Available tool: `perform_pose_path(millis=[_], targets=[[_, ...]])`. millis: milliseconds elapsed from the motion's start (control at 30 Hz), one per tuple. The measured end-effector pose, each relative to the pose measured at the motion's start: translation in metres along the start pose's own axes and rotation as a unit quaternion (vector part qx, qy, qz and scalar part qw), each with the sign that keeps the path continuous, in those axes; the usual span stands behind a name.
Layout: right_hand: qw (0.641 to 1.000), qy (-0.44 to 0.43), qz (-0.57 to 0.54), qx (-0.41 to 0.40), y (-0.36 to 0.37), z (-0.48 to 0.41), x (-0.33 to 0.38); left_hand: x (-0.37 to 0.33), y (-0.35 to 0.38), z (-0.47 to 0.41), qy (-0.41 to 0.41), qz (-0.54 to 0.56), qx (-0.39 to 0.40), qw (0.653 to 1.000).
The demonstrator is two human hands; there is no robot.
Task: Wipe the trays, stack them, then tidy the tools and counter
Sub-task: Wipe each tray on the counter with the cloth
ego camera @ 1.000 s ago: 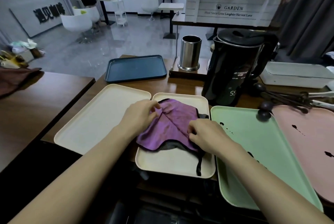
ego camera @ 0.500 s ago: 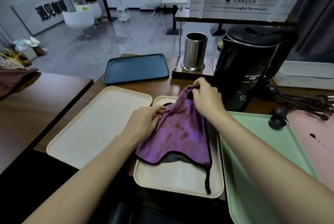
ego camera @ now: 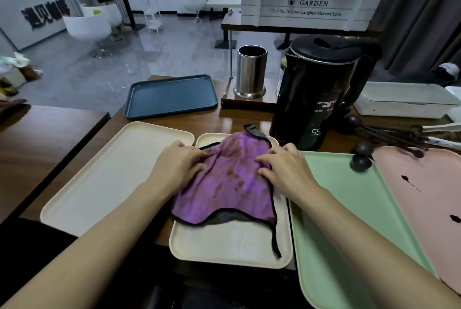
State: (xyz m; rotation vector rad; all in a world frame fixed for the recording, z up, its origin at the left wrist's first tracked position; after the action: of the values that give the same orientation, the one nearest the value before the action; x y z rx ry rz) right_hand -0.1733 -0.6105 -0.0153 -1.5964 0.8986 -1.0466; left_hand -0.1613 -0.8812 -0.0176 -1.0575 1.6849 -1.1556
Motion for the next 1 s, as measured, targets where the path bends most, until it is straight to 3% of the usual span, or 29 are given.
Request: perform_pose_path(millis=[300,533,667,733,867,1000], targets=[[0.998,0.027,-0.057,-0.024,-0.008,0.003,0.0,-0.011,-0.012,-0.002,-0.032,0.027,-0.002,0.999],[0.943,0.063,-0.316,-0.088,-0.081,0.001,-0.016,0.015,-0.101,-0.016,-0.032,0.029,-0.13,0.991],[0.928,0.045,-0.339,-0.146,-0.128,-0.009,-0.005,0.011,-0.143,-0.034,-0.037,0.037,-0.16,0.986],[0.926,0.06,-0.344,-0.142,-0.132,-0.01,-0.001,0.0,-0.147,-0.033,-0.068,0.095,-0.144,0.983],[0.919,0.097,-0.38,-0.049,-0.09,0.005,0.014,-0.031,-0.107,-0.007,-0.124,0.205,-0.061,0.969],[0.873,0.091,-0.478,-0.008,-0.041,0.015,0.049,-0.074,-0.059,0.019,-0.153,0.374,-0.008,0.915]])
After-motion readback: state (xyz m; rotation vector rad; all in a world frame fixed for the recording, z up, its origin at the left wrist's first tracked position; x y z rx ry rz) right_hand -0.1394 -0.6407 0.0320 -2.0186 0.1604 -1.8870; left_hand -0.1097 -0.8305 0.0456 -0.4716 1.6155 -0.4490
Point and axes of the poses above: each hand's wrist, its own z-axis away from the middle knuckle, its own y-axis out of the palm, x = y × z, the point moved 4 cm from there along -z, towards the middle knuckle, and after that the axes turned 1 degree about -z, right-handed, at the moved point
